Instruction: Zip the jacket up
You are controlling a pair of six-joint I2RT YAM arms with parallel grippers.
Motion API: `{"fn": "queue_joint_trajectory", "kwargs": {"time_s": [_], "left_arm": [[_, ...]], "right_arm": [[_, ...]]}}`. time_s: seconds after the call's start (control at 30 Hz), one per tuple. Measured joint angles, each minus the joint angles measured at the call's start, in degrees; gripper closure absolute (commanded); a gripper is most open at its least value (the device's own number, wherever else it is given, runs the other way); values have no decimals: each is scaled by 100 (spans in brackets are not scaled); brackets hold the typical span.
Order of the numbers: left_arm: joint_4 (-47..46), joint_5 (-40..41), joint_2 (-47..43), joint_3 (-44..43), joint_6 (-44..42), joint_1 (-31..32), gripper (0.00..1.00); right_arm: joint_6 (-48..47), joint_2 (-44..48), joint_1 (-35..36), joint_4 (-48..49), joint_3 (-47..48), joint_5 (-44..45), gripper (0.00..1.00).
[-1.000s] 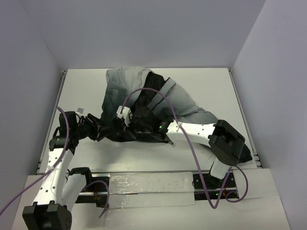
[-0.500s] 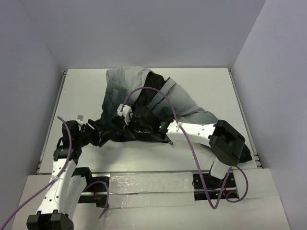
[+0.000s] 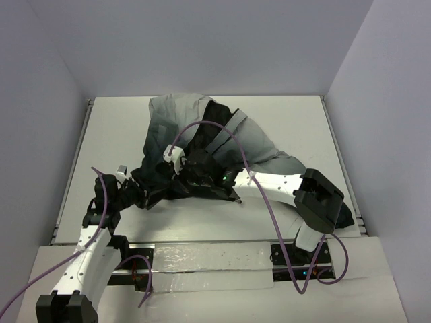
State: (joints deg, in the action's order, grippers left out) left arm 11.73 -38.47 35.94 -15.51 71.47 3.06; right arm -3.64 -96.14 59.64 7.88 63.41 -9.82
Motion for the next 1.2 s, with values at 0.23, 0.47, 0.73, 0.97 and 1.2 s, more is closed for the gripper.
{"fn": "queue_joint_trajectory", "kwargs": {"time_s": [0.23,0.47,0.73,0.97,1.2], "left_arm": [[-146,15,47,-4,306,1,52],[-346,109,217,-7,419,1,58],[-417,265,291,-9,419,13,58],[-512,401,322,-13,408,25,57],[-614,458,364,-15,414,28,73]], "right_arm": [[-4,0,3,-15,36,26,100],[-26,0,15,-48,54,34,100],[-31,0,25,-68,86,34,100],[-50,0,49,-110,89,36,100],[-70,0,61,-120,89,36,100]]}}
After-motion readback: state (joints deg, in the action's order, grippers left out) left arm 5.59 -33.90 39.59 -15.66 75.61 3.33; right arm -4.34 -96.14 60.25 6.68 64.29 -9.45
